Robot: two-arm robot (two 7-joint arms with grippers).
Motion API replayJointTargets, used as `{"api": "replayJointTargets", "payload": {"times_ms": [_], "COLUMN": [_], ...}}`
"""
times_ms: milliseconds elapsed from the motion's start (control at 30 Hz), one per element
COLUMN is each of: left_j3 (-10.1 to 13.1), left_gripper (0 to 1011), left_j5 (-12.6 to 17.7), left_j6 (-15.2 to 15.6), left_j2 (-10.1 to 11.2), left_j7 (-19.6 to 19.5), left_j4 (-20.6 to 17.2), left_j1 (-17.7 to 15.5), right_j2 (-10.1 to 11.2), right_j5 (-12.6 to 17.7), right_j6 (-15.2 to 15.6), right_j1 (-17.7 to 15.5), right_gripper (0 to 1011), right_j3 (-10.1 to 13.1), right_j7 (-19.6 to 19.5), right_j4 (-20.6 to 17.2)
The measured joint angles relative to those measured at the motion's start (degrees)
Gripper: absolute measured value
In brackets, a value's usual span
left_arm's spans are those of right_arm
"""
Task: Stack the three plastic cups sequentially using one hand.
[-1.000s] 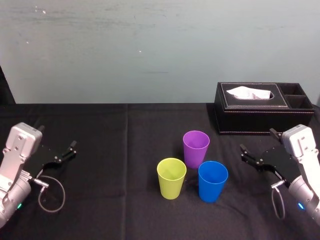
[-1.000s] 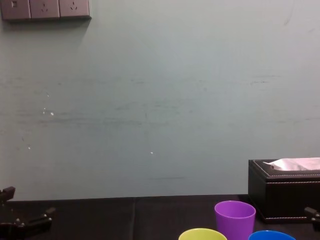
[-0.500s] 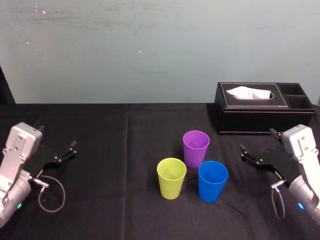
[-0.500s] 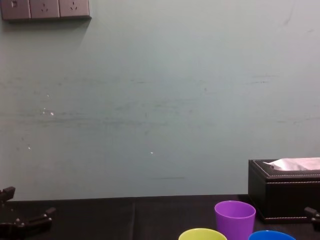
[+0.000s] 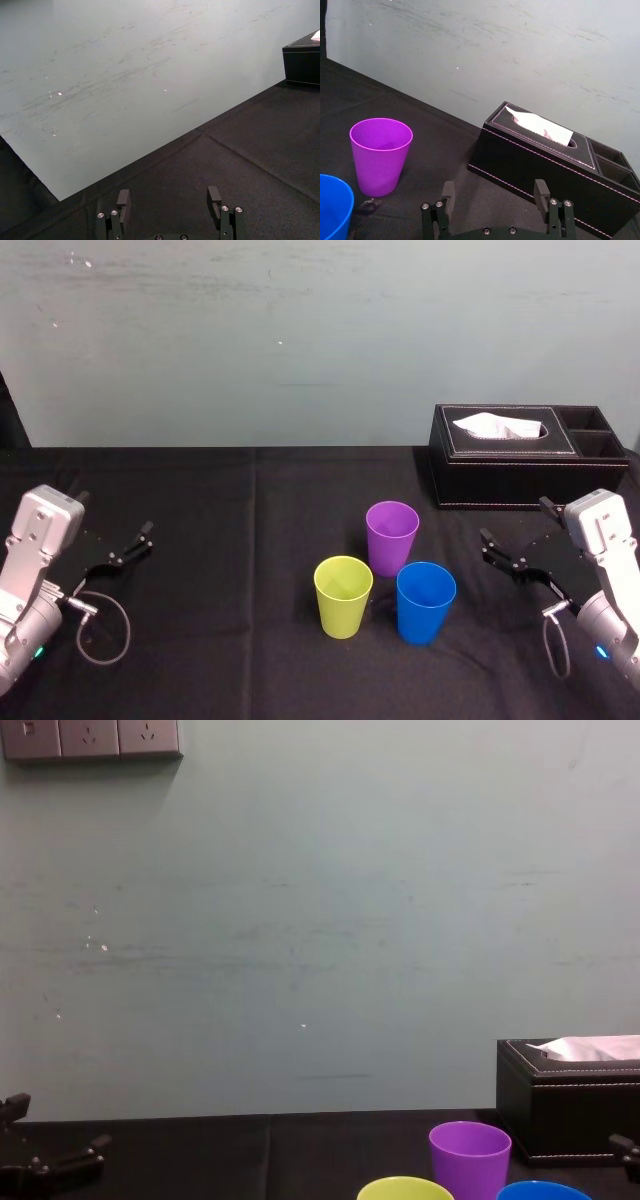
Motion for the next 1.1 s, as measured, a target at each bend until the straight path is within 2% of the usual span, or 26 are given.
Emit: {"api": "replayJointTargets", "payload": {"times_ms": [633, 800, 1000, 1100], "left_j3": [0.0, 0.0, 0.0, 0.0], "left_gripper": [1000, 1000, 1000, 1000], "left_j5": [0.0, 0.0, 0.0, 0.0], "left_j6": [0.0, 0.0, 0.0, 0.0], "left_j2": [0.0, 0.0, 0.0, 0.0], "left_j7": [0.0, 0.0, 0.0, 0.0], "left_j4": [0.0, 0.0, 0.0, 0.0], "left_j1": [0.0, 0.0, 0.0, 0.0], "right_j2": [0.0, 0.5, 1.9, 2.9], "right_j5": [0.1, 0.7, 2.3, 4.0], "right_j6": [0.1, 1.8, 5.0, 7.9], "right_j1": [-0.2, -1.7, -5.1, -7.7], "right_gripper": [1003, 1002, 1003, 1003], "right_j3": [0.3, 1.4, 3.6, 5.2], "right_j7": [0.2, 1.2, 1.8, 2.1], "right_j4": [-0.5, -3.5, -9.2, -13.0]}}
